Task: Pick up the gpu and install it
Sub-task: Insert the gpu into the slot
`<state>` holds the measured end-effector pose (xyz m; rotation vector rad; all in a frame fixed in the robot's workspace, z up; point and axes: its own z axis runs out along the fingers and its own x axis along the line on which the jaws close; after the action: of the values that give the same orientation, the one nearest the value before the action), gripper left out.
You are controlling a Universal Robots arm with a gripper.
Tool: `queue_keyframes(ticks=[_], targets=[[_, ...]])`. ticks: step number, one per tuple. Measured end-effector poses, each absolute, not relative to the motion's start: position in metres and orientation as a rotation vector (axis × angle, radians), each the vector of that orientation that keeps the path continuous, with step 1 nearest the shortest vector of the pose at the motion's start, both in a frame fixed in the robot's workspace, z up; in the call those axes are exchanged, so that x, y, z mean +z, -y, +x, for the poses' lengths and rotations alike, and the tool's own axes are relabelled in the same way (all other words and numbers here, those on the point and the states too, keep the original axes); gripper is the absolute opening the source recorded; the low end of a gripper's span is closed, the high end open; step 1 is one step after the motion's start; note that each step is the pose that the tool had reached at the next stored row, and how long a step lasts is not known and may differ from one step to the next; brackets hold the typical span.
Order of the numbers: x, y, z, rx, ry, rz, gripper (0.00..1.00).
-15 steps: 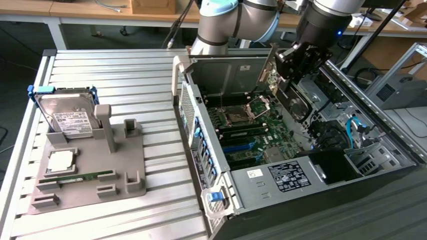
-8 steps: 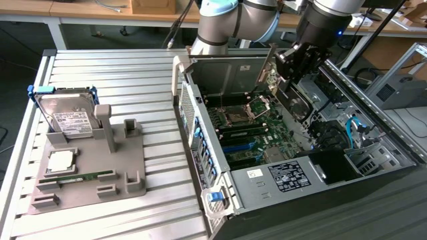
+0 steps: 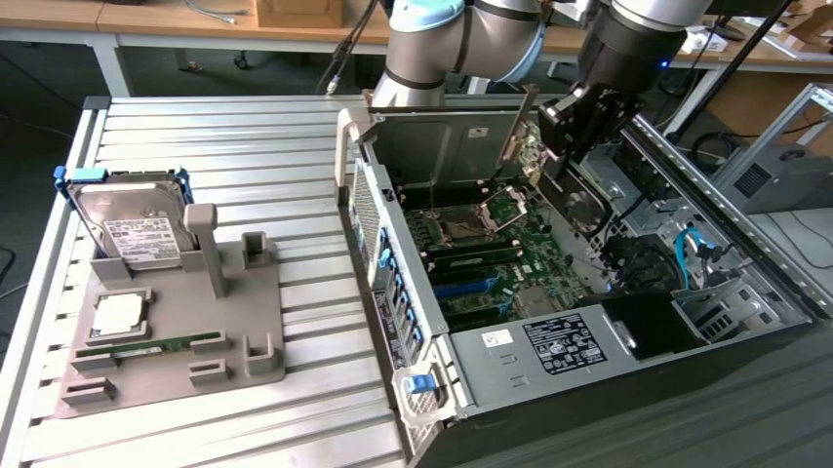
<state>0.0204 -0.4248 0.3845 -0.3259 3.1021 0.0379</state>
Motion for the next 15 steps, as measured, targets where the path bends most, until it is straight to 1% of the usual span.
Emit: queue_keyframes(ticks=[15], targets=[[0.3845,0.4248,0.0204,0.039,-3.092,-0.419,0.27]])
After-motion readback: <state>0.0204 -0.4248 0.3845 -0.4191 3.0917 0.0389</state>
